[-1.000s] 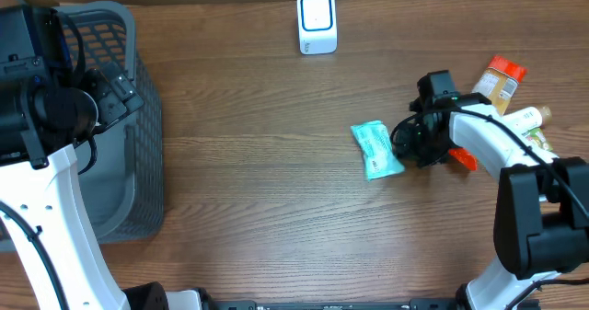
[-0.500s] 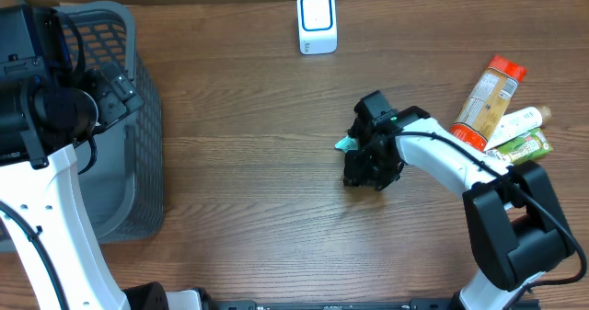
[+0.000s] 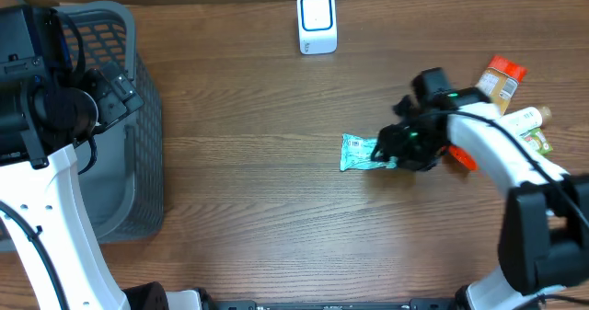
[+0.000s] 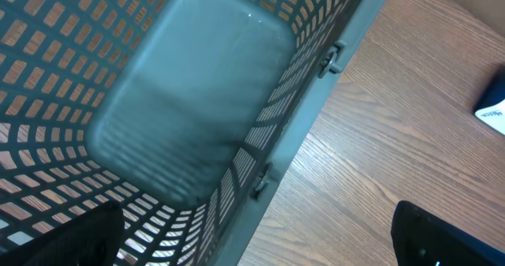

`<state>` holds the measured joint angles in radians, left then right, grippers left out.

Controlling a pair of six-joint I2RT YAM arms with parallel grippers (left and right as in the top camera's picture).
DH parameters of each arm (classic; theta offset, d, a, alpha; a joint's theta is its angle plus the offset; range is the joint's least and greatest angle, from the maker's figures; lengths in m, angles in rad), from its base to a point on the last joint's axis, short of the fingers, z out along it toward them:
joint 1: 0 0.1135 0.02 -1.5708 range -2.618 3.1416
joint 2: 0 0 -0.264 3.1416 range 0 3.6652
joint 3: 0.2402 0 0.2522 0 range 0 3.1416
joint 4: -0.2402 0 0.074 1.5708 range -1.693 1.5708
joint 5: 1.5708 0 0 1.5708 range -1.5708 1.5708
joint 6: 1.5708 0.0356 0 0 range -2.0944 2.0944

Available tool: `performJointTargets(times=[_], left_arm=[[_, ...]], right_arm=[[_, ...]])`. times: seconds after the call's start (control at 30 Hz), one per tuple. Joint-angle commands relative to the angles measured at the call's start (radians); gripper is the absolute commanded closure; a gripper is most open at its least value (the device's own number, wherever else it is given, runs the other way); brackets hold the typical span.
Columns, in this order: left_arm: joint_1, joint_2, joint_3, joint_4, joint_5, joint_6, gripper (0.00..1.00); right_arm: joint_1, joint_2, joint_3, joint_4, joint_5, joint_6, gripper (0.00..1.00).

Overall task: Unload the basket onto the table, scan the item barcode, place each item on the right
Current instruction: 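Reach the right gripper to the light-blue wet-wipe pack and grasp it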

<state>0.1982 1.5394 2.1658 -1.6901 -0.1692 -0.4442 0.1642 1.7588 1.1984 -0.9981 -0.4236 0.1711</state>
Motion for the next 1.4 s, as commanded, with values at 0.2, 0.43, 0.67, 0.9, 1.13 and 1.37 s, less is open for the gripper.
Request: performJointTargets(times=[0.2,0.43,0.67,0.9,1.13,1.37], left_arm=[[0.005,0.003,0.000,0.001,-0.014,0.011,0.00],[0.005,0.003,0.000,0.001,-0.014,0.011,0.00],[0.005,0.003,0.000,0.001,-0.014,0.011,0.00],[0.005,0.003,0.000,0.001,-0.014,0.011,0.00],[0.005,0.003,0.000,0.001,-0.014,0.011,0.00],[0.005,0.003,0.000,0.001,-0.014,0.011,0.00]], right_arm=[[-0.041,0.061,-0.003,0.124,-0.027,-0.243,0.11],[-0.041,0.157,-0.003,0.132,-0.055,-0.285,0.08],[-0.041,0.190,-0.003,0.140,-0.185,-0.329,0.07],[-0.041,0.253,-0.003,0.175,-0.215,-0.290,0.14],[-0.042,0.329,-0.003,0.212,-0.229,-0.253,0.62],[-0.042,0.327,0.004,0.211,-0.262,-0.254,0.96]])
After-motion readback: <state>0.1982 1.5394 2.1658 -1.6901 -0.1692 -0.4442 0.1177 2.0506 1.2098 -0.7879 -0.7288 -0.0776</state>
